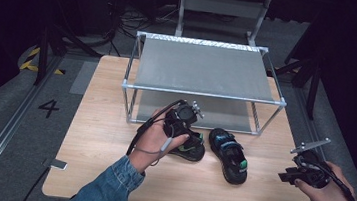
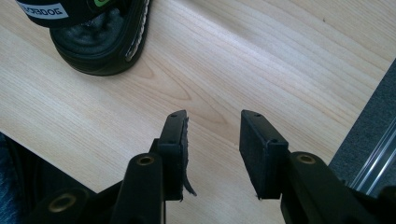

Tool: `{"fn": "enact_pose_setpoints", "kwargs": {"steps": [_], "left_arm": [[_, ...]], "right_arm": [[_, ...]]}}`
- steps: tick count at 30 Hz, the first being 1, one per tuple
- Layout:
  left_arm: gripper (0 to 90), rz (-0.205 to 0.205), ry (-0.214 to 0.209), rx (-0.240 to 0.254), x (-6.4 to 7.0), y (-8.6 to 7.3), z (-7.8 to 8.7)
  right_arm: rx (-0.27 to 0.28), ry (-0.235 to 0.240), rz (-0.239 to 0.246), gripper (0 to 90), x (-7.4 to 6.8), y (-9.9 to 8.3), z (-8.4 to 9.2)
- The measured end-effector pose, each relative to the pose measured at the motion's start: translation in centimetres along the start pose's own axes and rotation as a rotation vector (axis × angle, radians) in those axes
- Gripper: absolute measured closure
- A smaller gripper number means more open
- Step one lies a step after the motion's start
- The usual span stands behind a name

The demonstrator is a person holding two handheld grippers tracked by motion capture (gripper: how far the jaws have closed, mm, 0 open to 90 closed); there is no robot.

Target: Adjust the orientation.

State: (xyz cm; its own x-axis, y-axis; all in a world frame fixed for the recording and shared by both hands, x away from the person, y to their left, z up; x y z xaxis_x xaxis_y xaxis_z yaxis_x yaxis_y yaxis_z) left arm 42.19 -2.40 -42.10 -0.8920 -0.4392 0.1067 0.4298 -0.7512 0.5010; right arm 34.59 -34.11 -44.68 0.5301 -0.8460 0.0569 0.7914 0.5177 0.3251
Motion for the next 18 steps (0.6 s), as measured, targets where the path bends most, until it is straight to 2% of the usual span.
{"fn": "enact_pose_setpoints", "kwargs": {"steps": [2,5,10,14,15,17,18], "left_arm": [[44.5,0.002,0.001,0.015,0.0,0.5,-0.4],[43.9,-0.005,-0.009,0.002,0.0,1.0,-1.2],[44.9,0.013,-0.007,-0.031,-0.6,1.3,-2.7],[48.3,0.027,-0.005,-0.039,-0.7,1.6,-3.6],[50.2,0.021,-0.002,-0.044,-0.6,1.8,-3.9],[61.1,0.005,-0.003,-0.053,-0.4,1.9,-4.3],[66.3,-0.002,0.017,-0.061,-0.4,1.9,-4.3]], "right_arm": [[-0.003,0.006,-0.006,62.9,0.0,-0.2,0.0],[-0.005,-0.001,-0.013,62.9,0.1,-0.4,0.0],[-0.008,0.001,-0.022,62.9,0.2,-0.6,-0.1],[-0.012,-0.004,-0.025,62.9,0.2,-0.8,-0.2],[-0.012,-0.003,-0.025,62.9,0.3,-0.8,-0.2],[-0.014,-0.003,-0.034,62.9,0.4,-1.0,-0.2],[-0.013,-0.007,-0.034,63.0,0.4,-1.0,-0.2]]}}
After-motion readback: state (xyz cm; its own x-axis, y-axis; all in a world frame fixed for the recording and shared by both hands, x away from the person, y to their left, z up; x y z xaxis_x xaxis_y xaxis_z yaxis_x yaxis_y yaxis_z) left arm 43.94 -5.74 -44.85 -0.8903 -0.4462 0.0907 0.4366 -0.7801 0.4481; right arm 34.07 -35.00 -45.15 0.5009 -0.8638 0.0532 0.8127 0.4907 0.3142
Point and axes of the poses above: each handheld gripper's, and its own axes: z roughly backward along the jaws, y roughly out of its top, x roughly to its right, the point moved 8 cm from there along -z, roughly forward along the jaws, and after that the axes turned 3 degrees about -y, right-handed, at the moved point
